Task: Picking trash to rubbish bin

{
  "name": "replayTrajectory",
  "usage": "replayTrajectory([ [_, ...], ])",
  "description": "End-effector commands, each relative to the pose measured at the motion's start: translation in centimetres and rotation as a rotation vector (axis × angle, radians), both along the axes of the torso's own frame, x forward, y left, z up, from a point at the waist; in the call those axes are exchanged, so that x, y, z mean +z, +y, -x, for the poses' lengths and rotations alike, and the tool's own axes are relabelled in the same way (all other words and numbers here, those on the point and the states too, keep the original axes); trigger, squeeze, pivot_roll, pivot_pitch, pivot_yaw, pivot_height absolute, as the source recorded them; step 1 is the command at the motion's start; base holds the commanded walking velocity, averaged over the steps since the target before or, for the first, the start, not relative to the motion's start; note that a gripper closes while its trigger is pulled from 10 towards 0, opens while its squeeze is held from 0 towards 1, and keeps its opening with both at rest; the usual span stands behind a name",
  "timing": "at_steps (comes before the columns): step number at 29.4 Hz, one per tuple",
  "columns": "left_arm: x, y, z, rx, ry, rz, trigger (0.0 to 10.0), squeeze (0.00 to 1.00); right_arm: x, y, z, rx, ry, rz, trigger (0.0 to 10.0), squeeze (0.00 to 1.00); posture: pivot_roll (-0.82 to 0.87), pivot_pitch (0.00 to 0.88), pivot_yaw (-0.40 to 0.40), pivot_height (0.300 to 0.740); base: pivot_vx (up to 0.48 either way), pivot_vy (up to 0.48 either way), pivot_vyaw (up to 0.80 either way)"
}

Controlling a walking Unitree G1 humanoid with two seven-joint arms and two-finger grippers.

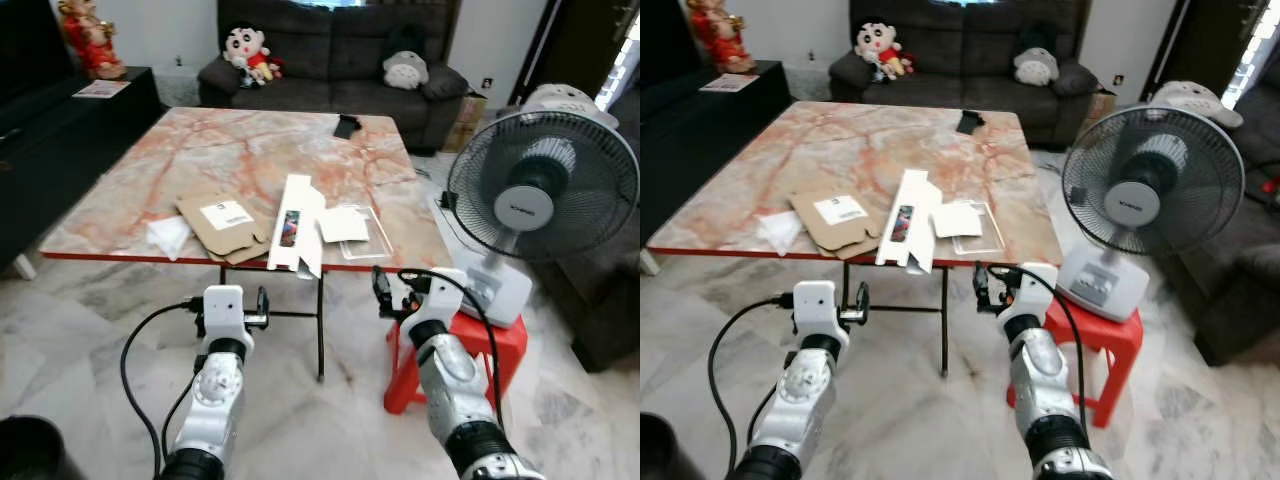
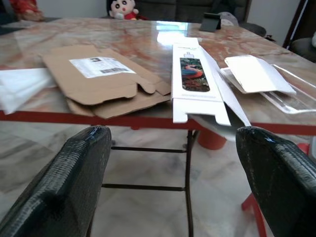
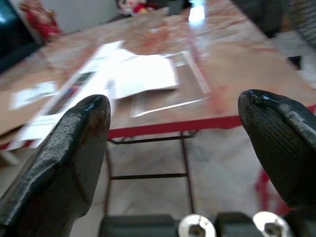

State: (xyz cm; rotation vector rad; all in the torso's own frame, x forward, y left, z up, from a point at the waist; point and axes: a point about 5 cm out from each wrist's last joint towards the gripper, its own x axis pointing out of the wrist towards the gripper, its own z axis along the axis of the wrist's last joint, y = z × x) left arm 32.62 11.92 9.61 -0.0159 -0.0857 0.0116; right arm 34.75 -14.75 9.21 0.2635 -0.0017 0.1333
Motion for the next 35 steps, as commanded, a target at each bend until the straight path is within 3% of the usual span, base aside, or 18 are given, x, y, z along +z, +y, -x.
replayTrajectory([
  [1, 0.7, 1.0, -0.3, 0.019, -0.016, -0.021, 10.0, 0.0, 0.5, 1.1, -0.3, 0.024, -0.012, -0.022, 10.0, 0.0, -0.03, 0.006, -0.066, 0.74, 0.48, 0.0, 0.0],
  [11, 1.5, 1.1, -0.3, 0.017, -0.055, -0.04, 10.0, 0.0, 0.5, 1.1, -0.2, 0.022, -0.019, -0.024, 10.0, 0.0, -0.03, 0.0, -0.063, 0.74, 0.48, 0.0, 0.0],
  [22, 5.9, 0.9, -0.8, 0.029, -0.23, -0.072, 10.0, 0.0, 0.5, 0.9, -0.2, 0.018, -0.016, -0.028, 10.0, 0.0, -0.03, 0.017, -0.073, 0.74, 0.425, 0.0, 0.0],
  [27, 5.8, 1.1, -0.7, 0.039, -0.216, -0.058, 10.0, 0.0, 0.5, 0.9, -0.2, 0.016, -0.017, -0.028, 10.0, 0.0, -0.03, 0.027, -0.073, 0.74, 0.0, 0.0, 0.0],
  [33, 5.1, 2.4, -0.7, 0.078, -0.168, -0.075, 10.0, 0.0, 0.5, 0.7, -0.2, 0.013, -0.016, -0.027, 10.0, 0.0, -0.03, 0.039, -0.072, 0.74, 0.0, 0.0, 0.0],
  [35, 4.9, 4.1, -0.7, 0.113, -0.12, -0.126, 10.0, 0.0, 0.6, 0.7, -0.2, 0.012, -0.016, -0.027, 10.0, 0.0, -0.03, 0.039, -0.072, 0.74, 0.0, 0.0, 0.0],
])
